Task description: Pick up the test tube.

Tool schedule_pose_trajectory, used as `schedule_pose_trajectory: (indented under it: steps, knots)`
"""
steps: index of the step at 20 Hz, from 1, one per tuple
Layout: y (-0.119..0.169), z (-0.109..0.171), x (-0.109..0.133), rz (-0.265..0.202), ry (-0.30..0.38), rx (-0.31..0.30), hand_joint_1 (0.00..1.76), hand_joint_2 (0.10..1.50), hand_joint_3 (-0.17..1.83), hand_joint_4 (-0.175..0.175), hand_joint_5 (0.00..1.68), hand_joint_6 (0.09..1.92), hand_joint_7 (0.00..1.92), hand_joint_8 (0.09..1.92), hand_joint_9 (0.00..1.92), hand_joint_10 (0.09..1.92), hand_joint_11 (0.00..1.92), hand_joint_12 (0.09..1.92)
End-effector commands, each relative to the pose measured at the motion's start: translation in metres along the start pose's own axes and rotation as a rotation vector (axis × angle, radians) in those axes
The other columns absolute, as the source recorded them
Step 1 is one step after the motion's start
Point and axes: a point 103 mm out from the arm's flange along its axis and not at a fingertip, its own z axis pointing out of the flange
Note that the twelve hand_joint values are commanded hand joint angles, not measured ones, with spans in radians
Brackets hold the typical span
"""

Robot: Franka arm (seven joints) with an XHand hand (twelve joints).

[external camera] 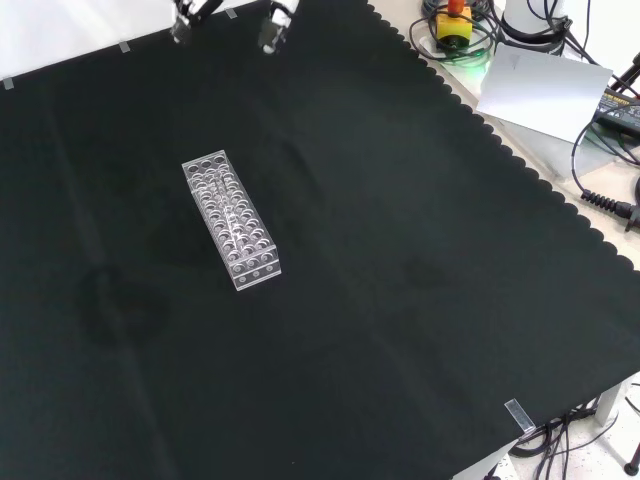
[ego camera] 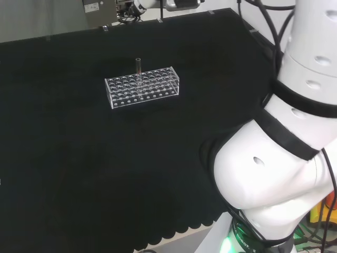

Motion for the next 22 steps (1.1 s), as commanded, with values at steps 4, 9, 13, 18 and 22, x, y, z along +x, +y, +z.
schedule_pose_trajectory:
  steps: [4, 9, 13, 18, 22]
  knots:
    - [0.053, 0.035, 0.012, -0.026, -0.056, 0.095, 0.49, 0.98, 0.08, -0.067, 0.31, 0.09, 0.24, 0.81, 0.06, 0.91, 0.0, 1.48]
    - [0.074, 0.052, 0.012, -0.028, -0.073, 0.143, 0.5, 0.98, 0.08, -0.072, 0.35, 0.09, 0.29, 0.82, 0.1, 0.92, 0.0, 1.5]
    - [0.082, 0.069, 0.01, -0.023, -0.082, 0.179, 0.5, 0.98, 0.08, -0.075, 0.37, 0.09, 0.34, 0.82, 0.15, 0.9, 0.0, 1.51]
    - [0.09, 0.09, 0.008, -0.018, -0.08, 0.22, 0.52, 0.98, 0.08, -0.077, 0.38, 0.09, 0.36, 0.82, 0.17, 0.9, 0.0, 1.51]
    - [0.098, 0.104, 0.007, -0.006, -0.056, 0.247, 0.56, 0.97, 0.08, -0.077, 0.38, 0.09, 0.37, 0.82, 0.17, 0.89, 0.0, 1.51]
